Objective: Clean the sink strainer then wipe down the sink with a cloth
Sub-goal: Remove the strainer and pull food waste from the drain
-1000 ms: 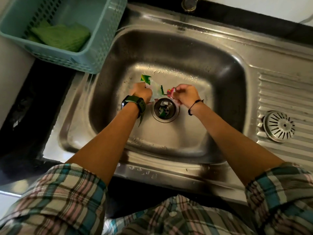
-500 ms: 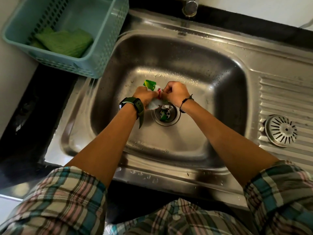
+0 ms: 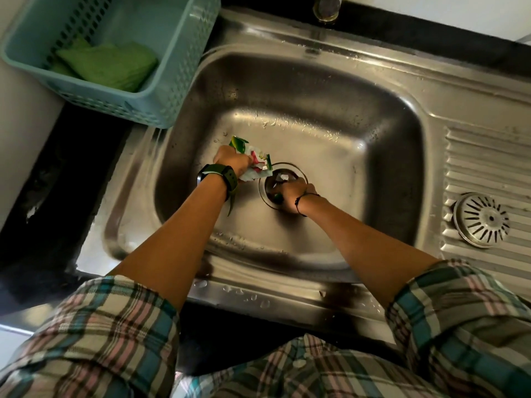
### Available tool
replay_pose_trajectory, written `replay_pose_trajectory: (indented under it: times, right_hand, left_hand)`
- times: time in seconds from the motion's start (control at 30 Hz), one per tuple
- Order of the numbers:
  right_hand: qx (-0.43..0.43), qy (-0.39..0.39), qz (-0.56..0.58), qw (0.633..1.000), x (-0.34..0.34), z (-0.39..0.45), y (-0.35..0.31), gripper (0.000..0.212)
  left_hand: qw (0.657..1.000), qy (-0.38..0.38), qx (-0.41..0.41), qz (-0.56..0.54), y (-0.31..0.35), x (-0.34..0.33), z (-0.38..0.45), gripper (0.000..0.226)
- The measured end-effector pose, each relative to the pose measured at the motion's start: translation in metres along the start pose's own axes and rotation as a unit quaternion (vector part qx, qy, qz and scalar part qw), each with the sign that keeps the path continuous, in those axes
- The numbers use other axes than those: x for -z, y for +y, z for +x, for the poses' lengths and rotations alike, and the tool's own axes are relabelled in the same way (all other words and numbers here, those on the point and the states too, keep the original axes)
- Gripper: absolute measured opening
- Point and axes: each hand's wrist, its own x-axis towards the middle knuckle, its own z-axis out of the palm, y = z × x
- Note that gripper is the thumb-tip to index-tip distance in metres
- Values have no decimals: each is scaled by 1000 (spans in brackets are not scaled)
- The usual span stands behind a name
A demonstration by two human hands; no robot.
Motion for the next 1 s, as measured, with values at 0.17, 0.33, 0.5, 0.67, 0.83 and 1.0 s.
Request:
replay_pose_trajectory:
  times: [0.17,0.33,0.5,0.67,0.83,1.0]
  right_hand:
    - [-2,60,-1,998,1,-1,-5,33]
    - [-6,188,200,962,21,-10,-2,19]
    - [71,263,460,845,43,-34,-11,24]
    - [119,265,424,858,54,-41,-28,15]
    - [120,305,316,891,57,-35,-37,11]
    - [75,262,362,891,61,-26,-38,8]
  left_hand:
    - [1000,-7,4,0,0,1,-2,29]
    - [1000,17,-21,14,0,-1,0,26]
    - [1000,-4,-20,-18,-3,-8,2,25]
    - [999,12,-42,8,1,-17,-5,13]
    - [991,-40,-3,-131,4,-15,-11,21]
    - [971,-134,2,-199,7,-7,-18,3]
